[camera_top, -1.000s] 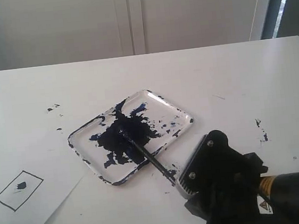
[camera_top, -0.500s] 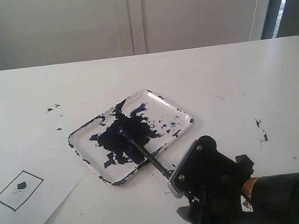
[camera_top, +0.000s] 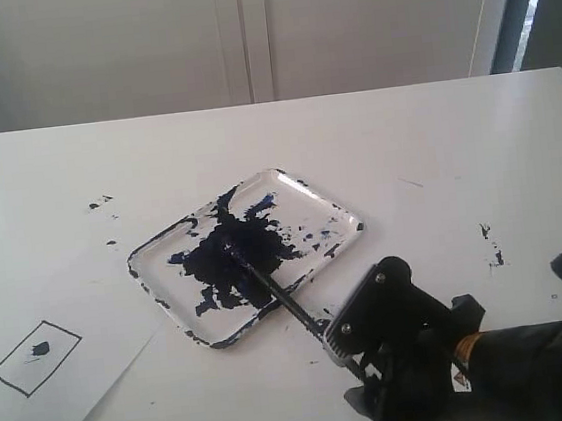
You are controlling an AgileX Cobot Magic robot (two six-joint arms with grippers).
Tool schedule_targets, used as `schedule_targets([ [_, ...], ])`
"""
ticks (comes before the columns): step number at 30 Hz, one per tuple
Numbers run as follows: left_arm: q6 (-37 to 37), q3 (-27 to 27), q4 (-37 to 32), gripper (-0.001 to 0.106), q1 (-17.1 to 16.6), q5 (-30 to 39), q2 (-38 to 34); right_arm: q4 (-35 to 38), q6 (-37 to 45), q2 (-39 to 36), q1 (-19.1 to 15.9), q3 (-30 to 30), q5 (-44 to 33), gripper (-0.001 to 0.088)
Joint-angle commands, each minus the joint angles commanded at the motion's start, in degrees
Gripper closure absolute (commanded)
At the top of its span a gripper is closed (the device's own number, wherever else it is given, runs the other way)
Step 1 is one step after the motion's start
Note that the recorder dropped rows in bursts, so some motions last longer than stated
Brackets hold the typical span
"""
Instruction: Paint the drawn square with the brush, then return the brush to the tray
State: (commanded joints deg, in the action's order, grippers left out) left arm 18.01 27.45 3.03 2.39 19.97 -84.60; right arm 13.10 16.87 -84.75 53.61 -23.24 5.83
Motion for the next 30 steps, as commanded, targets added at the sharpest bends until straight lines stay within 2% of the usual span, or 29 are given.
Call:
schedule_targets([
  [5,-0.01,0.00,0.00,0.049,0.00,0.10,0.00,0.00,0.00,-0.65,0.00,0.00,1.59,0.0451],
  [11,-0.01,0.00,0.00,0.049,0.00,0.10,0.00,0.00,1.22,-0.92,0.00,0.00,2.24,0.0515],
  [23,-0.01,0.00,0.00,0.049,0.00,0.10,0.00,0.00,1.04,-3.77,0.00,0.00,4.76,0.0519],
  [30,-0.01,0.00,0.00,0.049,0.00,0.10,0.00,0.00,1.14,-3.81,0.00,0.00,5.17,0.0671],
])
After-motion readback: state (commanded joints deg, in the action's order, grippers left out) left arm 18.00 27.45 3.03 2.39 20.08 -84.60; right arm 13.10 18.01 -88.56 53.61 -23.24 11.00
